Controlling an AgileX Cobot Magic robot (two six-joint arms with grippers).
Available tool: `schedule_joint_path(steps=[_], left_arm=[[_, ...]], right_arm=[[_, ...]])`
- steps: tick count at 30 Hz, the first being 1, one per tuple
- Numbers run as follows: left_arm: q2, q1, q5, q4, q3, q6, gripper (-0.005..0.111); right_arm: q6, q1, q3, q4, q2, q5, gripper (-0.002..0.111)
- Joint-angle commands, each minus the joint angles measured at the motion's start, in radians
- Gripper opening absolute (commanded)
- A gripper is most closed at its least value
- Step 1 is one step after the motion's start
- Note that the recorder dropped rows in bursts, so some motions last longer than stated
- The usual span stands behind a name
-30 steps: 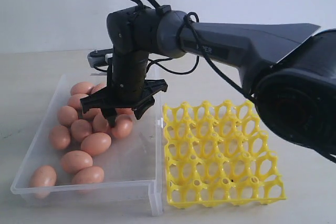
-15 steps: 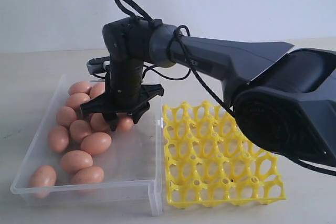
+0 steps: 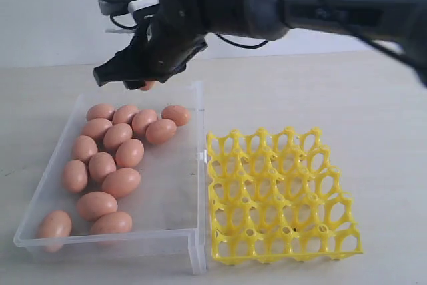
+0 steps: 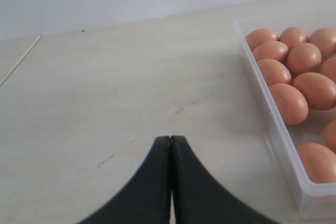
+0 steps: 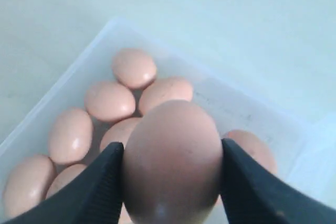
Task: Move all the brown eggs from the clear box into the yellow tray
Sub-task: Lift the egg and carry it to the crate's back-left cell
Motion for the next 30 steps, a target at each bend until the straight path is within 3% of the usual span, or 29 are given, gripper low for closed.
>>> schedule_joint_path(steps=[1,4,7,13,23,30], left_arm=[[-0.006,-0.008,-0.009,-0.002,-0.004,-0.006,0.000],[-0.006,-0.008,-0.009,-0.002,-0.004,-0.006,0.000],[-0.006,-0.008,-0.009,-0.002,-0.004,-0.006,0.000],[-0.006,-0.008,-0.009,-0.002,-0.004,-0.006,0.000],[-0.006,-0.008,-0.009,-0.002,-0.004,-0.006,0.000],[-0.006,-0.008,-0.009,-0.002,-0.004,-0.006,0.000]], right_arm=[[-0.013,-0.051,0.401,-0.066,-0.221,-0.421,0.000],[-0.054,-0.110,0.738,-0.047,-0.337,-0.763,0.000],[-0.133,-0.160,0.879,0.006,-0.327,-0.886,0.000],[-0.135,-0.219,0.894,0.002,-0.255,-0.893,0.000],[-0.117,-0.217,0.890,-0.006,-0.201,-0.893,0.000],[-0.009,-0.211,0.890,-0.132,-0.201,-0.869,0.000]])
